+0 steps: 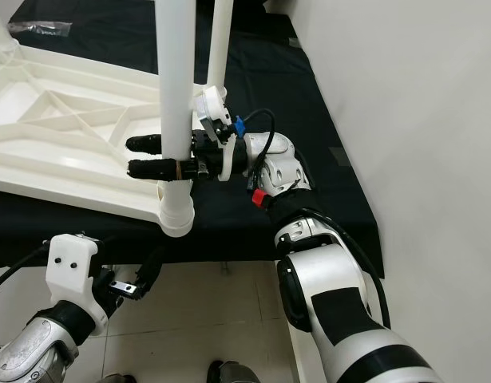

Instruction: Building children table

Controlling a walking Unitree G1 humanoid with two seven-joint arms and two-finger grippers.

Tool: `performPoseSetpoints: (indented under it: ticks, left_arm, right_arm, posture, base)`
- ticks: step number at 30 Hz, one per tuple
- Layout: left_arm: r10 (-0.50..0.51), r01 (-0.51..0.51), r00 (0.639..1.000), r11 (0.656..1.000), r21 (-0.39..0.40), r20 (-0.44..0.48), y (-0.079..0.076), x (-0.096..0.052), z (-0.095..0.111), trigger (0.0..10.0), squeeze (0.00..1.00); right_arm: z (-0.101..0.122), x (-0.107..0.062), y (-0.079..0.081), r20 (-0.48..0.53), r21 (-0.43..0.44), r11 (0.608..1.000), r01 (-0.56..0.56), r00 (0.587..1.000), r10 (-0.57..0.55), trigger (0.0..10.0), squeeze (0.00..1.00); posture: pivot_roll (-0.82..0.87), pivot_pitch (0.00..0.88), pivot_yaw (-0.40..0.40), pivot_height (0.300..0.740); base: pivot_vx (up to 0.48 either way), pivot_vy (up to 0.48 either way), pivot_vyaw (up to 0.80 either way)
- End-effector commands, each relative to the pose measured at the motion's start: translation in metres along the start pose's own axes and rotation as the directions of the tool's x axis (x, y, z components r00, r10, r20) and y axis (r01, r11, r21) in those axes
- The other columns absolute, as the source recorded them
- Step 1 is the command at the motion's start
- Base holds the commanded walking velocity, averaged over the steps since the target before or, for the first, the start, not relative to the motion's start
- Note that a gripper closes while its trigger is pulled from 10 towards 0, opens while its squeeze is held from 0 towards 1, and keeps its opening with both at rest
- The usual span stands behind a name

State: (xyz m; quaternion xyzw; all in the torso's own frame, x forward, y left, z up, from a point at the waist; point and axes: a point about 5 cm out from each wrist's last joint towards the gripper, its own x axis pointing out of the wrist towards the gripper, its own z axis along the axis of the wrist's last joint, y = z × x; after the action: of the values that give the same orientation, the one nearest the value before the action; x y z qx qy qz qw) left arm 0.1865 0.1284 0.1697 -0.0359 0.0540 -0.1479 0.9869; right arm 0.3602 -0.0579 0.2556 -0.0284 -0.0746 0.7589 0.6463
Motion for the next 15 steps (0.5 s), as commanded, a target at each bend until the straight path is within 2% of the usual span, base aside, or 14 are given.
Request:
performPoseSetpoints:
  ticks: [1, 3, 5, 6, 7, 11, 14, 15]
  left_arm:
    - [0.001, -0.001, 1.000, 1.000, 0.012, -0.012, 0.000, -0.002, -0.001, 10.0, 0.00]
    - [0.002, -0.001, 1.000, 1.000, 0.014, -0.011, 0.000, -0.002, 0.000, 10.0, 0.00]
    - [0.003, -0.003, 1.000, 1.000, 0.017, -0.010, 0.001, -0.002, 0.001, 10.0, 0.00]
    - [0.003, -0.003, 1.000, 1.000, 0.017, -0.010, 0.001, -0.002, 0.001, 10.0, 0.00]
    - [0.004, -0.004, 1.000, 1.000, 0.018, -0.009, 0.001, -0.002, 0.001, 10.0, 0.00]
    - [0.004, -0.004, 1.000, 1.000, 0.020, -0.009, 0.001, -0.002, 0.002, 10.0, 0.00]
    - [0.004, -0.004, 1.000, 1.000, 0.020, -0.009, 0.001, -0.002, 0.002, 10.0, 0.00]
    - [0.002, -0.002, 1.000, 1.000, 0.023, -0.009, 0.002, -0.002, 0.001, 10.0, 0.00]
  right_arm:
    - [-0.049, 0.004, 0.016, -0.034, 0.205, 0.977, -0.058, 0.997, 0.066, 10.0, 0.00]
    - [-0.051, 0.005, 0.015, -0.048, 0.198, 0.979, -0.044, 0.997, 0.055, 10.0, 0.00]
    - [-0.054, 0.007, 0.011, -0.062, 0.187, 0.981, 0.058, 0.997, -0.047, 10.0, 0.00]
    - [-0.054, 0.007, 0.011, -0.062, 0.187, 0.981, 0.058, 0.997, -0.047, 10.0, 0.00]
    - [-0.054, 0.007, 0.009, -0.064, 0.170, 0.980, 0.103, 0.994, -0.093, 10.0, 0.00]
    - [-0.057, 0.005, 0.007, -0.085, 0.157, 0.974, 0.165, 0.985, -0.153, 10.0, 0.00]
    - [-0.057, 0.005, 0.007, -0.085, 0.157, 0.974, 0.165, 0.985, -0.153, 10.0, 0.00]
    - [-0.062, 0.003, 0.005, -0.129, 0.163, 0.958, 0.235, 0.968, -0.215, 10.0, 0.00]
  posture:
    - [0.20, 0.227, -0.149, 0.740]
    - [0.20, 0.227, -0.149, 0.740]
    - [0.21, 0.231, -0.148, 0.740]
    - [0.21, 0.231, -0.148, 0.740]
    - [0.21, 0.231, -0.146, 0.740]
    - [0.21, 0.231, -0.145, 0.740]
    - [0.21, 0.231, -0.145, 0.740]
    - [0.20, 0.227, -0.143, 0.740]
  base:
    - [0.000, 0.000, 0.00]
    - [0.000, 0.000, 0.00]
    - [0.000, 0.000, 0.00]
    - [0.000, 0.000, 0.00]
    - [0.000, 0.000, 0.00]
    - [0.000, 0.000, 0.00]
    - [0.000, 0.000, 0.00]
    - [0.000, 0.000, 0.00]
